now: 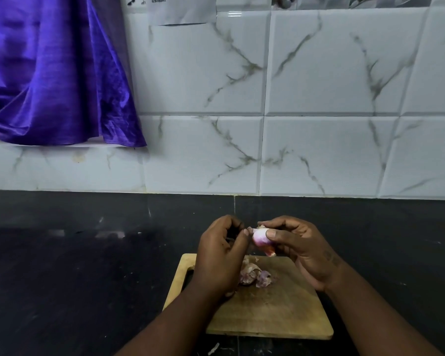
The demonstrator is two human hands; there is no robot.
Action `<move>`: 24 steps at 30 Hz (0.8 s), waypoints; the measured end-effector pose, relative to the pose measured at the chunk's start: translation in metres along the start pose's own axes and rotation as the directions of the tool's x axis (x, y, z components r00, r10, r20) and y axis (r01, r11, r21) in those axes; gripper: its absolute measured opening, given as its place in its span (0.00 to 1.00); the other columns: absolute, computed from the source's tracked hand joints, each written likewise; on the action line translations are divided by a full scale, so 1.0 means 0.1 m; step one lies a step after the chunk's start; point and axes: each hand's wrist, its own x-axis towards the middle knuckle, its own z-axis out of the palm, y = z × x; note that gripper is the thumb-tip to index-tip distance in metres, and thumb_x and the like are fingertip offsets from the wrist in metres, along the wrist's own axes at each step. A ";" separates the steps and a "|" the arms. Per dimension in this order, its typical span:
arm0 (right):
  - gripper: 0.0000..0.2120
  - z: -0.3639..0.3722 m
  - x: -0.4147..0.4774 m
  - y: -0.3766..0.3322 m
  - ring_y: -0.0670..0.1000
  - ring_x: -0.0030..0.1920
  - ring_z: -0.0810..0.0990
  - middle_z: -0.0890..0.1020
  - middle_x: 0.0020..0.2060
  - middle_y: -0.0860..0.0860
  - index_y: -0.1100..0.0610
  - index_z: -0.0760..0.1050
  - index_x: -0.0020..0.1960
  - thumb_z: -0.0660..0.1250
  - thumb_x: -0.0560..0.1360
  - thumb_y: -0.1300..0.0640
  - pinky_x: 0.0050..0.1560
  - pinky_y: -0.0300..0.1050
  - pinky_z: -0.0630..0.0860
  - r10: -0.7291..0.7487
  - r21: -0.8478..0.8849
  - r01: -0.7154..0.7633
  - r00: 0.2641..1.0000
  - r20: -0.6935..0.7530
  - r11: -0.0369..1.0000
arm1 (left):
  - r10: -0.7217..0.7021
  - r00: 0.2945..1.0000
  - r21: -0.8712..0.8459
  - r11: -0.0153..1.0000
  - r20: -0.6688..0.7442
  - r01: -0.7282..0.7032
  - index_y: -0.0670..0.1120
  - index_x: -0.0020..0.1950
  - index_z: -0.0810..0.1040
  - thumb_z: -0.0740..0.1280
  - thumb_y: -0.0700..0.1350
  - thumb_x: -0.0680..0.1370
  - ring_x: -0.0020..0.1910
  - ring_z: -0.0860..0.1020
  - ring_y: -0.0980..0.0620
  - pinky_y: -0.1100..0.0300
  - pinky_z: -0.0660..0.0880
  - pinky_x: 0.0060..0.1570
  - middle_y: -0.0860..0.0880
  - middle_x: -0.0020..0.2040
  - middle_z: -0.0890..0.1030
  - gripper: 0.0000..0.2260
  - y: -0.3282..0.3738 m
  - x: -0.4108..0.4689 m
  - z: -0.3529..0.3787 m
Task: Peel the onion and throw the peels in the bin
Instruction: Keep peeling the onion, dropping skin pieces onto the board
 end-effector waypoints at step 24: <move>0.15 -0.01 -0.01 -0.02 0.61 0.54 0.86 0.87 0.52 0.61 0.62 0.86 0.53 0.76 0.67 0.61 0.55 0.54 0.83 -0.001 -0.072 0.001 1.000 -0.006 0.997 | 0.046 0.992 -0.081 0.996 0.113 -0.037 0.51 0.47 0.80 0.68 0.42 0.84 0.43 0.81 0.54 0.54 0.79 0.43 0.51 0.43 0.82 0.08 0.06 -0.03 -0.01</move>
